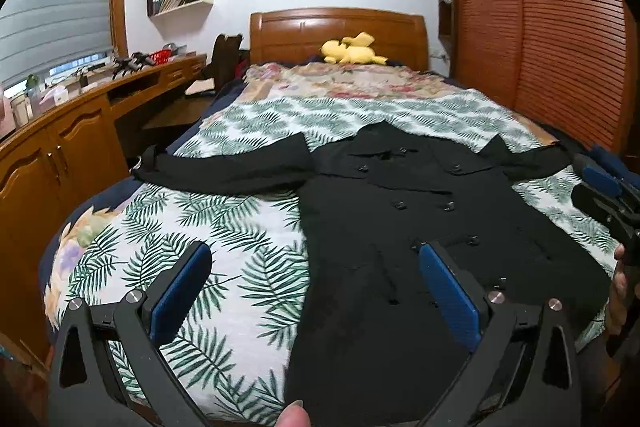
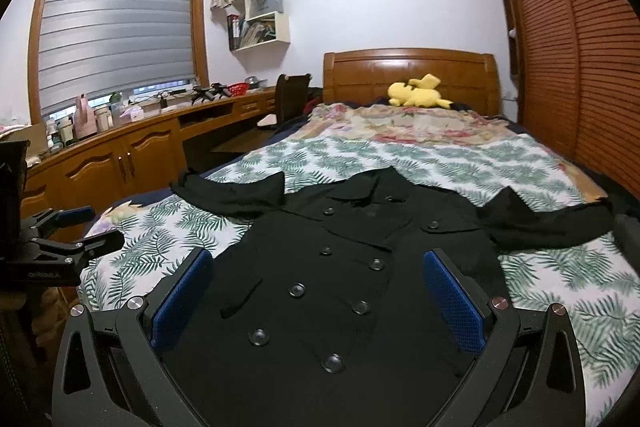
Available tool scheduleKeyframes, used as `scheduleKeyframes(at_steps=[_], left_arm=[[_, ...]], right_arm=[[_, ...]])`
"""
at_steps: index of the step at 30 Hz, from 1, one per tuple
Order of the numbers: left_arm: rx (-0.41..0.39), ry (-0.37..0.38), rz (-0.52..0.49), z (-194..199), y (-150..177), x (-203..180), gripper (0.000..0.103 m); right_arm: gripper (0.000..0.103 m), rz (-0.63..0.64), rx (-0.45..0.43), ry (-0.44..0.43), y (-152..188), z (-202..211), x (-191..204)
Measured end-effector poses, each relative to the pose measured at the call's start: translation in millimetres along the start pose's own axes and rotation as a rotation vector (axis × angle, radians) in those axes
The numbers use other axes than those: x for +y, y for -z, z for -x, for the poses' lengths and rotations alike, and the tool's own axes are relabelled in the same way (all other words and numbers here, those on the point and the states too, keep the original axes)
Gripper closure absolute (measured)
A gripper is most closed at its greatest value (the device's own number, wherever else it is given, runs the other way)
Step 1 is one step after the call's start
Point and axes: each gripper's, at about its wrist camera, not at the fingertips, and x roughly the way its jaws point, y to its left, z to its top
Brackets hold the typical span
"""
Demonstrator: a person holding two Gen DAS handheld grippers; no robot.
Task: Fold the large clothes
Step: 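Move the left gripper to the coat sleeve beside it and grasp the cuff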
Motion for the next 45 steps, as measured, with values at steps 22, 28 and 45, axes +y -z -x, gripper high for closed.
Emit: scheduleKeyframes(at_steps=[22,28,45], left_arm=[[0.177,-0.047,0.188,-157.5,-25.3,115.0,0.0],[0.185,-0.036,0.265,-205.6,-45.1,140.6,0.002],[0.379,0.038,0.527,-325.6,-42.1,197.3,0.049]], right_arm=[[0.0,-0.037,0.157,-0.079,7.5,-138.3,-64.4],[0.0,-0.019,0.147,-0.081,1.5,-121.2,-75.9],[0.0,-0.002,0.147,-0.065,-6.0,-152.8,-45.8]])
